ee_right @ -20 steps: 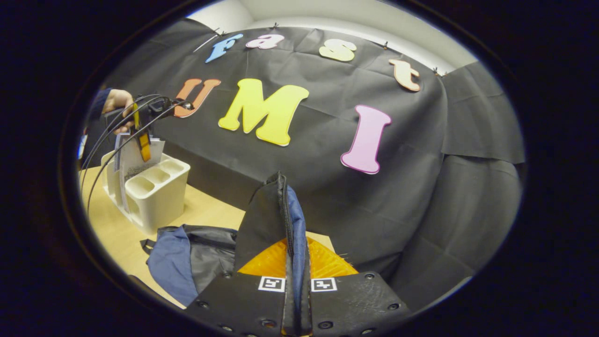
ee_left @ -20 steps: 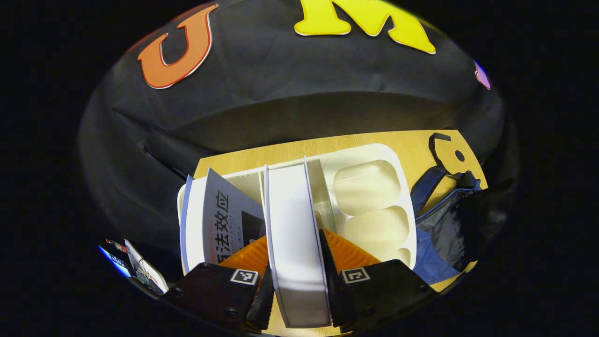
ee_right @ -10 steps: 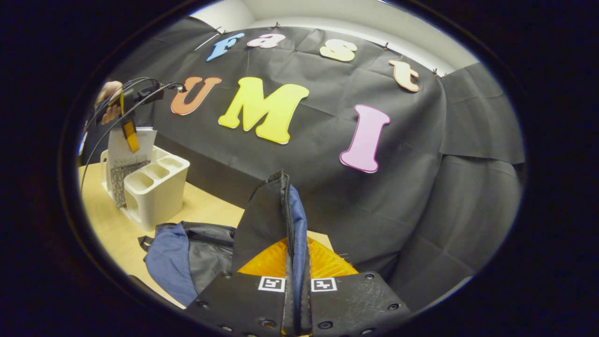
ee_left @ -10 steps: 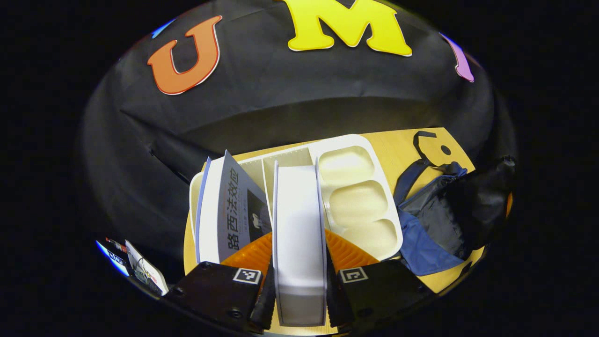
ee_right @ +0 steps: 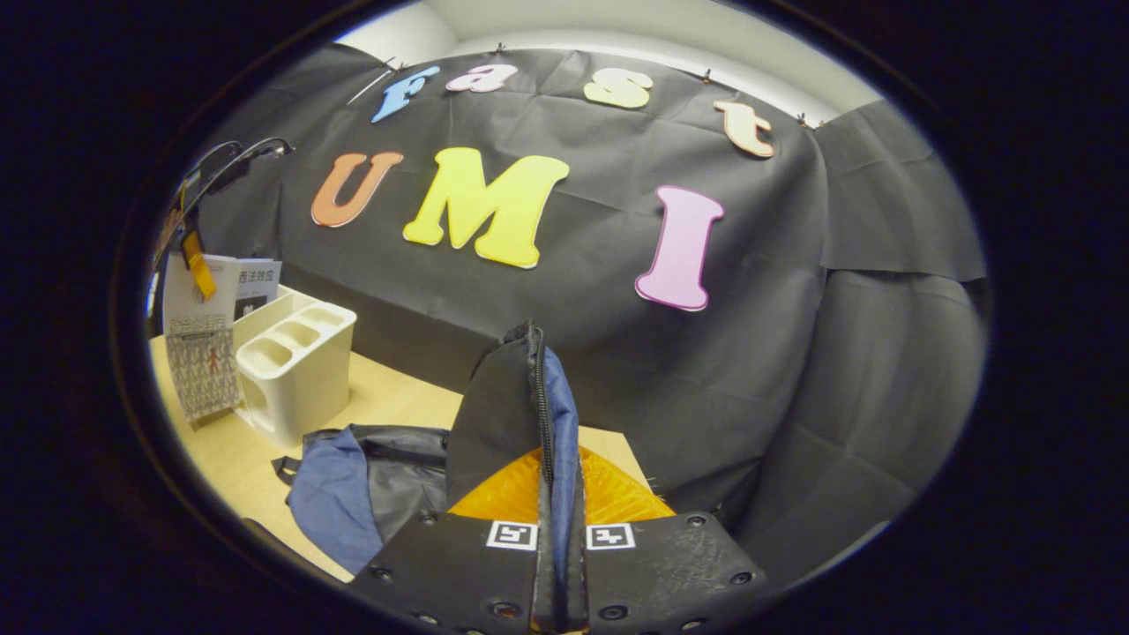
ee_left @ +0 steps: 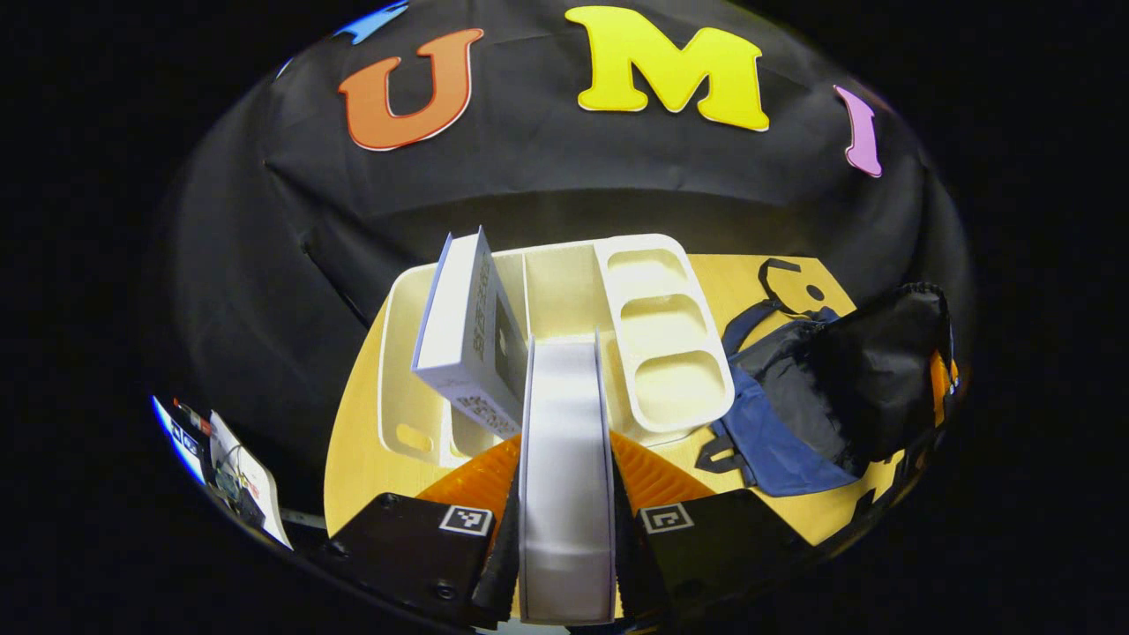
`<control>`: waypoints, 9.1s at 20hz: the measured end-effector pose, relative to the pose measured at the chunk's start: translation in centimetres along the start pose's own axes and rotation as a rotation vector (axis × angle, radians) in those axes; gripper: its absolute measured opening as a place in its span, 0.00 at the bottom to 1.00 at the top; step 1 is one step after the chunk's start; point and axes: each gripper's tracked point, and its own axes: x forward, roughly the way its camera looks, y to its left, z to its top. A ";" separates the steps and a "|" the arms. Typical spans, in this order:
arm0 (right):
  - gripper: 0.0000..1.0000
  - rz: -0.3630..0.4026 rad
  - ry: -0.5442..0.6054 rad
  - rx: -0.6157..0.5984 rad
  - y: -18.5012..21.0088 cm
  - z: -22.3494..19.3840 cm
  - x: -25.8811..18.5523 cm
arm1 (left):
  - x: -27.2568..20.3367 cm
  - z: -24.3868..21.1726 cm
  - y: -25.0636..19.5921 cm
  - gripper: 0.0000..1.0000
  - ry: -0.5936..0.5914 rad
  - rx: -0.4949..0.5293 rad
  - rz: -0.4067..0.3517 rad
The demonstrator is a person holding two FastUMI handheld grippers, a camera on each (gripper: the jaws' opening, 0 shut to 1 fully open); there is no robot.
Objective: Open the schoolbag, grab two books from the bookshelf and put them into the schoolbag.
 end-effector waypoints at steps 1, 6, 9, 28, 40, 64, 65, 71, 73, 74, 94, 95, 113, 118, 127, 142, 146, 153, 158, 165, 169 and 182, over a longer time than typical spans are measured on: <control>0.05 0.001 0.000 0.003 0.1 0.0 -0.1 | -0.7 -0.5 0.0 0.47 -0.008 -0.021 -0.010; 0.06 0.001 0.009 0.008 0.6 0.0 -0.3 | -3.5 -2.1 0.2 0.47 -0.059 -0.107 -0.049; 0.06 0.002 0.010 -0.002 1.0 0.2 -0.4 | -4.2 -3.0 -1.2 0.46 -0.055 -0.162 -0.107; 0.06 0.027 0.032 -0.002 0.6 0.8 -0.1 | -3.4 -0.2 -18.4 0.47 -0.120 -0.617 -0.605; 0.06 0.060 -0.033 0.036 0.7 3.7 -1.1 | 4.6 4.5 -25.9 0.47 -0.251 -0.851 -0.648; 0.08 0.100 -0.090 0.034 3.4 6.0 -2.6 | 15.5 -2.8 -38.9 0.72 -0.261 -0.675 -0.483; 0.05 0.096 -0.084 0.033 3.3 5.8 -2.5 | 16.1 -3.6 -39.0 0.75 -0.221 -0.666 -0.479; 0.06 0.071 -0.066 0.043 2.9 4.7 -2.1 | 16.3 -4.5 -38.5 0.90 -0.130 -0.601 -0.549; 0.06 0.067 -0.060 0.040 2.8 4.4 -2.0 | 15.7 -4.5 -37.3 0.90 -0.133 -0.545 -0.496; 0.06 0.060 -0.059 0.039 2.6 4.3 -2.1 | 15.5 -4.4 -36.2 0.91 -0.147 -0.499 -0.452; 0.05 0.019 -0.004 0.028 5.1 2.3 -0.9 | 6.6 -5.8 -12.9 0.95 -0.376 -0.219 -0.117; 0.06 0.018 0.000 0.024 5.4 2.3 -0.7 | 6.3 -5.9 -12.0 0.95 -0.378 -0.213 -0.110; 0.06 -0.053 0.005 0.018 4.4 2.4 -2.4 | -1.4 4.0 2.7 0.97 -0.546 -0.037 0.127; 0.09 -0.048 0.001 0.026 3.8 2.3 -2.9 | -0.8 7.9 5.5 0.97 -0.489 -0.035 0.127; 0.09 0.013 0.001 0.062 4.4 1.9 -3.5 | 6.1 12.0 8.4 0.96 -0.235 -0.091 0.080; 0.07 0.047 0.013 0.074 5.4 1.2 -3.6 | 10.8 7.7 9.3 0.47 0.062 -0.156 0.081; 0.07 0.041 0.017 0.054 5.6 1.0 -3.6 | 9.4 6.7 9.3 0.45 0.064 -0.177 0.086; 0.07 0.020 0.018 0.013 5.6 0.5 -3.7 | 5.3 5.2 8.6 0.46 0.007 -0.235 0.064; 0.07 0.021 0.027 -0.003 6.2 0.0 -3.8 | 2.0 3.3 7.9 0.45 -0.028 -0.277 0.014; 0.07 0.017 0.036 -0.003 6.5 -0.3 -4.3 | -2.0 -0.7 8.6 0.45 -0.074 -0.370 -0.036; 0.07 0.008 0.041 0.004 6.4 -0.5 -4.5 | -3.8 -2.7 8.4 0.43 -0.112 -0.507 -0.110; 0.04 -0.003 0.062 -0.013 6.1 -0.1 -4.6 | -5.7 -5.4 0.4 0.44 -0.278 -0.972 -0.546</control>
